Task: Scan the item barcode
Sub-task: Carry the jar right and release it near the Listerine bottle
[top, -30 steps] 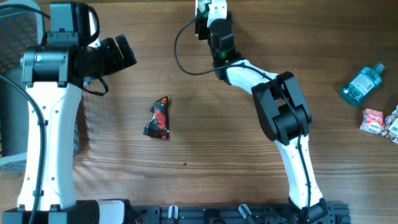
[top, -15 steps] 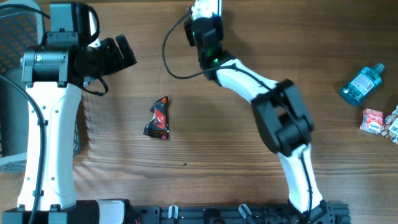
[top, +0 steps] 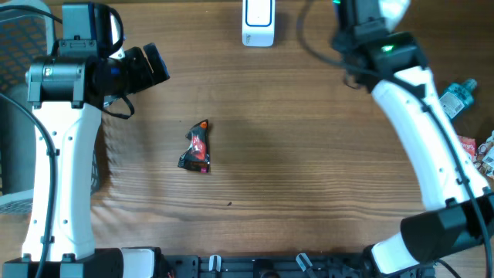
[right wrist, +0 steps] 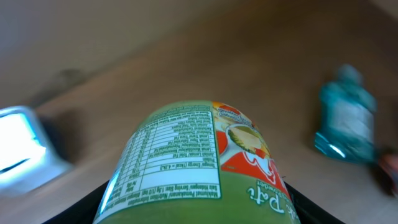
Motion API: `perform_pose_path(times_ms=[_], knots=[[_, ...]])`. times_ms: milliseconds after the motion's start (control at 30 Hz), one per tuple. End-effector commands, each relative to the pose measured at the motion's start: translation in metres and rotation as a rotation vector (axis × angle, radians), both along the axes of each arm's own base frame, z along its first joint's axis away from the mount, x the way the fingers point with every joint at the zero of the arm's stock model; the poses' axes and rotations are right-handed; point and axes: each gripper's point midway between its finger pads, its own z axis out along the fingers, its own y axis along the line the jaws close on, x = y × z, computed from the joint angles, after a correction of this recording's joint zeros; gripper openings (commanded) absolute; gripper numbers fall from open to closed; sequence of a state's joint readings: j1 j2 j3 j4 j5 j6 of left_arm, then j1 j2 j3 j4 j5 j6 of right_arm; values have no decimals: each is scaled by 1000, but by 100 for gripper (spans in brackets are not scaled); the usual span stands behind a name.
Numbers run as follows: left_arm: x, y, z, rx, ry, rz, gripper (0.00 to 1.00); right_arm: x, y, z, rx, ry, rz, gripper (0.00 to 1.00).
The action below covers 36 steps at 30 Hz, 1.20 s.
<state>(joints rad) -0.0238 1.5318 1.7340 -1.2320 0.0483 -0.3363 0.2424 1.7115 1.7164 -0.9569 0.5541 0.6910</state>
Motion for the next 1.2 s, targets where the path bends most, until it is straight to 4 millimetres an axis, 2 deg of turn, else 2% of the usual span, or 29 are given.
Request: perform_pose_path(times_ms=[0,67,133,167,267,367,433,500,633,700,733,800,933,1000,1067,1167], knots=[[1,5,-3,8,8,25,100,-20,-64,-39,92,73,-250,59],[1,5,-3,8,8,25,100,-32,-87,-68,170,148,-300,59],[1,5,-3,8,8,25,100,-55,-109,-104,267,223,-391,57],[1,5,-3,8,8,25,100,-61,-115,-114,289,241,-418,57],[1,5,-3,8,8,25,100,-92,-128,-165,384,322,-488,57],[1,5,-3,8,8,25,100,-121,-145,-205,400,354,-580,61],[1,5,-3,8,8,25,100,-138,-154,-224,407,363,-622,61],[1,5,-3,8,8,25,100,-147,-164,-233,397,358,-656,65],[1,5,-3,8,8,25,100,-173,-200,-236,364,350,-776,68],[1,5,-3,8,8,25,100,-177,-214,-236,376,322,-817,71],[1,5,-3,8,8,25,100,-180,-225,-235,382,296,-847,81],[1,5,-3,8,8,25,100,-181,-234,-235,396,278,-849,98],[1,5,-3,8,8,25,100,-165,-238,-231,425,259,-708,100],[1,5,-3,8,8,25,100,-158,-233,-223,458,256,-667,100],[1,5,-3,8,8,25,100,-153,-227,-207,495,243,-649,100],[1,5,-3,8,8,24,100,-143,-214,-164,529,181,-595,100]])
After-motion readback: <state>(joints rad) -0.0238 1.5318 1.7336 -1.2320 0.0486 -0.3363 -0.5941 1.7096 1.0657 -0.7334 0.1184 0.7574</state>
